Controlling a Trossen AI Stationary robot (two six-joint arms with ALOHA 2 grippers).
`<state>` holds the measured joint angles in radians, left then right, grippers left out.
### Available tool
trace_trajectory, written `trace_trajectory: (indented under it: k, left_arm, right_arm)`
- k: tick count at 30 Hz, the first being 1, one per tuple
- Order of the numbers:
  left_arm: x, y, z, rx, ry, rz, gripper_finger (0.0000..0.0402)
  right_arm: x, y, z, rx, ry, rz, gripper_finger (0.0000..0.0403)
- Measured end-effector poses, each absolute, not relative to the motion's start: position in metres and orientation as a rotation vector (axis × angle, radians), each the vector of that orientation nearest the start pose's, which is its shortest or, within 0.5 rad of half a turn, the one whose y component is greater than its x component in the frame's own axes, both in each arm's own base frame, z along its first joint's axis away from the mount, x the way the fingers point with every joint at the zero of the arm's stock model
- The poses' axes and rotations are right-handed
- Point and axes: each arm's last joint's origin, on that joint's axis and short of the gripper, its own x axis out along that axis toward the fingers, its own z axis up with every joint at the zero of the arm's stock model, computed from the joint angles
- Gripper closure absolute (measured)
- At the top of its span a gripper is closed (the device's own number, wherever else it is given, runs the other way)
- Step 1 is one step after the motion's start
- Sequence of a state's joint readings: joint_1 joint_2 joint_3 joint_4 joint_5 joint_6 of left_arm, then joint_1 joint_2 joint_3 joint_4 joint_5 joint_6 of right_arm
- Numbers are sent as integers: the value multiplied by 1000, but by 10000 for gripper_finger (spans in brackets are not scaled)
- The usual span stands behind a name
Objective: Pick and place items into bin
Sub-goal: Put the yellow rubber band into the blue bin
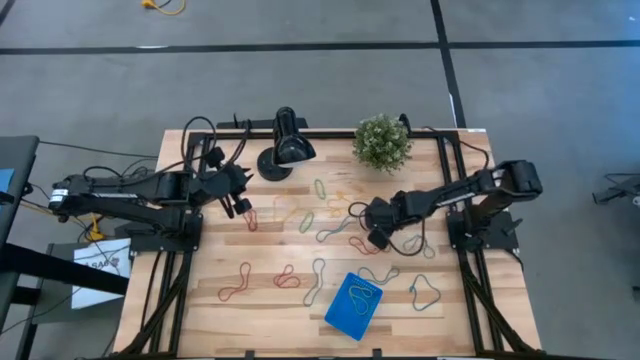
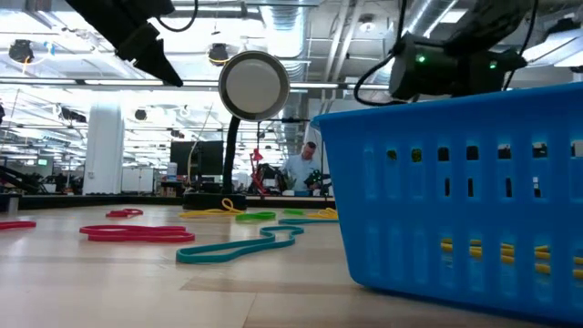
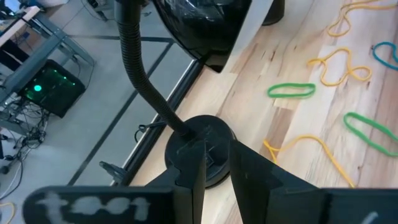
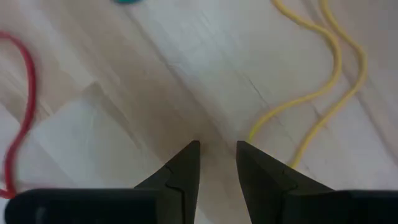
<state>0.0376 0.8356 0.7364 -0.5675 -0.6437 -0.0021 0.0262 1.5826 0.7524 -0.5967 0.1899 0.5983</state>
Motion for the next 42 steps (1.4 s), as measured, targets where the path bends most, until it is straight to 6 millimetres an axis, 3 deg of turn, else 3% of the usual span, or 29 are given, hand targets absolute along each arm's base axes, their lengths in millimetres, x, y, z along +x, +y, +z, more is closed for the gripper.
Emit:
trace_trajectory:
  k: [8,14,27,34,38,42]
  left_arm:
    - [164,23,279,196,641,649,341]
    - [164,23,279,201,643,646,341]
    - [164,23,279,202,645,646,341]
    - [164,23,279,202,645,646,341]
    - [164,23,279,192,641,649,341]
    - [164,23,279,190,641,650,341]
  right_arm:
    - [242,-28,142,503,1315,-529,305]
    - [236,-39,150,522,1300,-543,305]
    - [244,-30,125,500,1413,-532,305]
    - [243,-34,125,507,1405,-549,307]
    - [242,-37,125,551,1380,-616,332]
    - [244,-39,124,554,1371,-635,382]
